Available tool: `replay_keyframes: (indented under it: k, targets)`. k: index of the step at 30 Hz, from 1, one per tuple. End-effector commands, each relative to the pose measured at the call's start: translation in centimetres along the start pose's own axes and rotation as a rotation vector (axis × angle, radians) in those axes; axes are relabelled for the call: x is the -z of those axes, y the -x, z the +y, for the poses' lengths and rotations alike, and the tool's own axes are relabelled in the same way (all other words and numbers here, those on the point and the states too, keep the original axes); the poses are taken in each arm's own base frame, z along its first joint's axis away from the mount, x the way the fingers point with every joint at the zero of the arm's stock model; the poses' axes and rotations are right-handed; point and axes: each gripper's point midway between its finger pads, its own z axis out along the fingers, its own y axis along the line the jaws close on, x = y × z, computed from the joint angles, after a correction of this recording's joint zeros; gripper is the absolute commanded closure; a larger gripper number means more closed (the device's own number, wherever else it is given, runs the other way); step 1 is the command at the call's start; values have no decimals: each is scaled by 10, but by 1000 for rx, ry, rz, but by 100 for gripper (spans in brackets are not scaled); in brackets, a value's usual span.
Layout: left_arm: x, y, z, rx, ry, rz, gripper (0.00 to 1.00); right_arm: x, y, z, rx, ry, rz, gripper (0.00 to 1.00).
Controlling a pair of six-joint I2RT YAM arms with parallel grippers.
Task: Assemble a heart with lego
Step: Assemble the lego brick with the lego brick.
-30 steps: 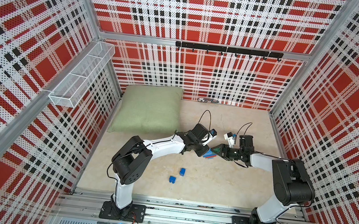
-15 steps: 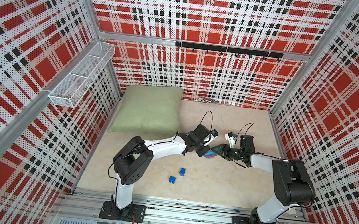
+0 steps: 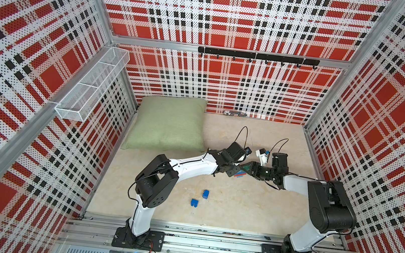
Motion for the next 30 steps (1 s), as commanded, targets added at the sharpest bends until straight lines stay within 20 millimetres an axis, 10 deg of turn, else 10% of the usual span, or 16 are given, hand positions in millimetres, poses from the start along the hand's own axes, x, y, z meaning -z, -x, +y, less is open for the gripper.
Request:
replay_keyframes:
  k: [1,5,9,19,26,30]
  targets:
    - [2,6,-1,7,-3,7,52,-4,-46,-27,-133,-109,118,38]
    - [37,40,4,49,-9,-117,50,0,-39,-22,-139,-101,97,36]
    - [64,34,22,160,52,-173,47,3,-30,-13,-131,-77,82,32]
    - [128,-40,13,521,2,-260,41,29,-11,3,-113,-75,16,20]
    - [115,-129,-10,703,63,-54,37,59,-16,16,-46,-136,-17,13]
    - [103,-146,-37,681,30,2,37,78,-22,15,-20,-223,-29,12]
